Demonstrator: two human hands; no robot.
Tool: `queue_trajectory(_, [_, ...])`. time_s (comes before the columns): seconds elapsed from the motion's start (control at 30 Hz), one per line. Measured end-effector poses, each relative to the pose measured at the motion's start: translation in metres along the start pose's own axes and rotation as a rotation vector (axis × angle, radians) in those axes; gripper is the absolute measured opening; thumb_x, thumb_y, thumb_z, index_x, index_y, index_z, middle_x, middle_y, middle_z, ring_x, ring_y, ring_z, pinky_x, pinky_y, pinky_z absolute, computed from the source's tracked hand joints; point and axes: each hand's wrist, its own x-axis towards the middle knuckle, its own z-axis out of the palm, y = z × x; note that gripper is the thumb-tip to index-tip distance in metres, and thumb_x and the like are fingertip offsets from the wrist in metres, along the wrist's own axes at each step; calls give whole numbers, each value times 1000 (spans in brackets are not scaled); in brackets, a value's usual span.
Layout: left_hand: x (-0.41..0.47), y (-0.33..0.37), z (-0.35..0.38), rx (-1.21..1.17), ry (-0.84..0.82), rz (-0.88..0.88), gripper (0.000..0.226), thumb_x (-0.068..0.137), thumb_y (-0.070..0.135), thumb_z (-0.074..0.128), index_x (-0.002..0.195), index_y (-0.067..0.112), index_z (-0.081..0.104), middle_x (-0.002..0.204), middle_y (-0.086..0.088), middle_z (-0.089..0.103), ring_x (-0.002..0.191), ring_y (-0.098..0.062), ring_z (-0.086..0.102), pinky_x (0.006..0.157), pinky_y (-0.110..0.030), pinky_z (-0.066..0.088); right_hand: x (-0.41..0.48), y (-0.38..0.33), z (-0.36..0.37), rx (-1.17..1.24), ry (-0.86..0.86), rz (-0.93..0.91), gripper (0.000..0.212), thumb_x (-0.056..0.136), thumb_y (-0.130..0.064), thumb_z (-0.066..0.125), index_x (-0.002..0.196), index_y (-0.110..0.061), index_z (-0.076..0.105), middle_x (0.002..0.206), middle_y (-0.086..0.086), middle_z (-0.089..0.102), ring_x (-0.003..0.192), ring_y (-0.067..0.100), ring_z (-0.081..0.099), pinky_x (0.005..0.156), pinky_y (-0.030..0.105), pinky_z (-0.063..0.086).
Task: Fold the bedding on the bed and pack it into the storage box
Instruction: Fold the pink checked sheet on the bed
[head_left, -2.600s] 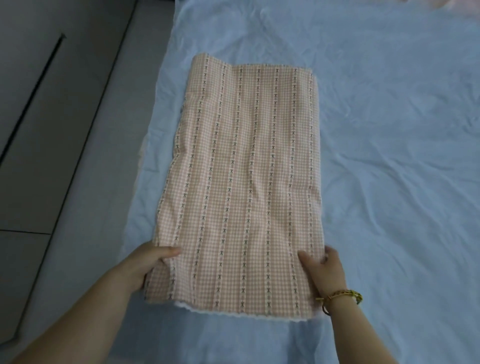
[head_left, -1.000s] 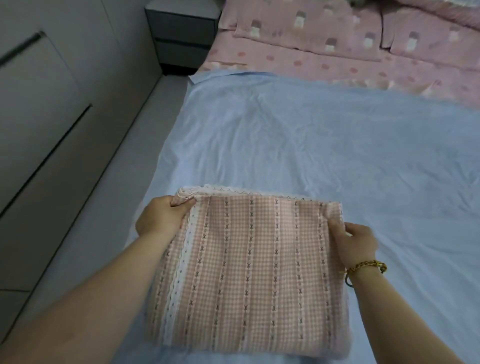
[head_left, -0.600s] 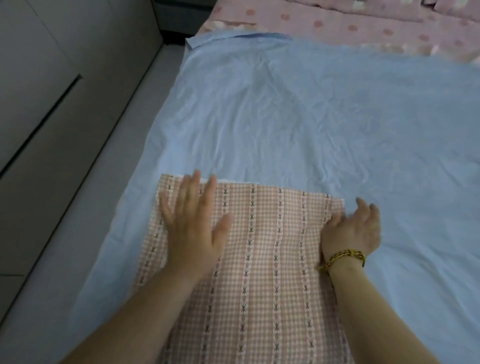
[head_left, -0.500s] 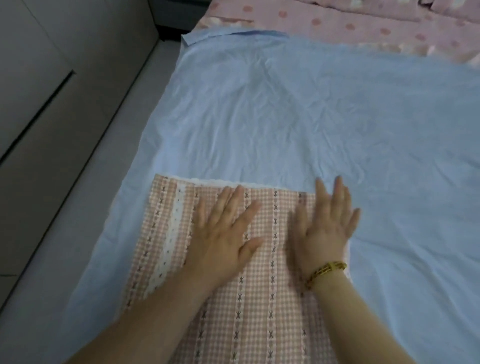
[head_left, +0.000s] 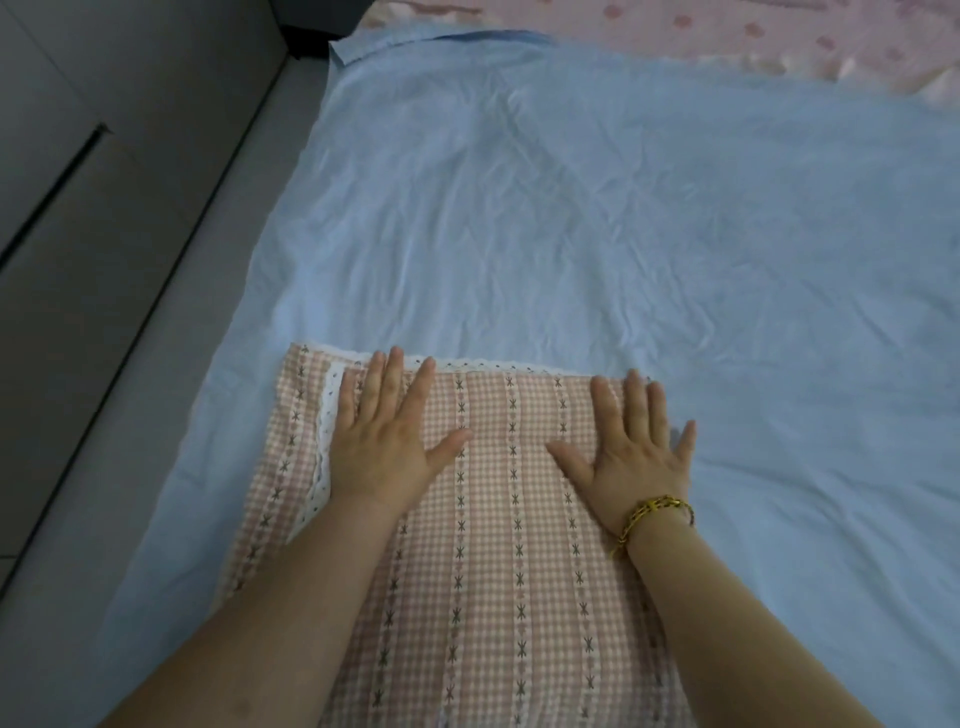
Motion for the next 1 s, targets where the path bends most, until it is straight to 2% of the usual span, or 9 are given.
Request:
queue_trajectory(0.1, [-5, 0, -13, 33, -12, -51, 80, 81, 73, 3, 142, 27, -23, 147, -1, -34, 136, -16, -31, 86, -32, -42, -7, 15, -8, 302, -55, 111, 90, 83, -67, 38, 147, -26, -10, 156, 5, -10, 144, 20, -2, 117, 43, 2])
queue_trajectory(0.17, [-21, -6, -19, 29, -6, -120, 77, 86, 68, 14, 143, 30, -20, 151, -4, -28, 139, -21, -27, 89, -44, -40, -19, 21, -6, 413, -38, 115, 89, 86, -52, 50, 147, -23, -8, 156, 7, -4, 144, 20, 1, 117, 39, 4])
queue_trajectory(0.23, [-44, -16, -19, -86, -47, -252, 81, 85, 68, 28, 141, 34, -22, 152, -3, -27, 141, -25, -22, 106, -57, -16, -36, 23, -3, 526, -44, 73, 90, 86, -43, 56, 147, -22, -6, 156, 6, 0, 144, 20, 5, 116, 35, 9])
queue_trajectory(0.3, [-67, -26, -23, -299, -99, -383, 92, 80, 66, 45, 143, 38, -16, 154, -3, -22, 143, -28, -7, 110, -57, 12, -58, 22, -2, 690, -69, 62, 93, 84, -33, 63, 148, -20, -3, 155, 2, 8, 142, 17, 14, 113, 29, 15])
queue_trajectory(0.43, [-81, -41, -32, -600, -198, -505, 103, 74, 61, 60, 144, 40, -13, 156, -8, 2, 136, -32, 27, 105, -48, 30, -74, 20, -10, 840, -129, 83, 98, 81, -22, 69, 148, -22, -2, 153, 0, 15, 139, 17, 22, 111, 28, 21])
queue_trajectory(0.6, [-83, -40, -39, -719, -126, -451, 102, 75, 46, 69, 146, 39, -4, 145, -13, 24, 124, -32, 40, 97, -42, 37, -79, 16, -17, 1098, -28, 171, 99, 79, -6, 69, 148, -16, -1, 146, -5, 22, 135, 14, 26, 101, 19, 23])
queue_trajectory(0.73, [-100, -33, -54, -710, -38, -354, 91, 82, 35, 67, 145, 41, 2, 136, -11, 30, 112, -30, 47, 88, -36, 40, -95, 8, -25, 1083, 35, 123, 95, 79, -5, 69, 147, -16, 4, 150, 0, 22, 135, 16, 28, 106, 24, 25])
queue_trajectory(0.83, [-113, -15, -75, -659, -33, -219, 85, 84, 33, 64, 145, 42, 6, 138, -9, 28, 114, -30, 48, 91, -37, 40, -121, -2, -36, 1034, 112, 75, 92, 78, -5, 69, 147, -15, 9, 150, 1, 23, 136, 16, 28, 109, 25, 24])
queue_trajectory(1.0, [-143, 31, -122, -602, -76, 13, 76, 87, 30, 60, 144, 41, 12, 137, -7, 29, 111, -27, 49, 89, -32, 40, -183, 16, -65, 1018, 231, 168, 88, 82, -12, 66, 147, -22, 8, 146, 0, 27, 131, 14, 30, 102, 21, 25])
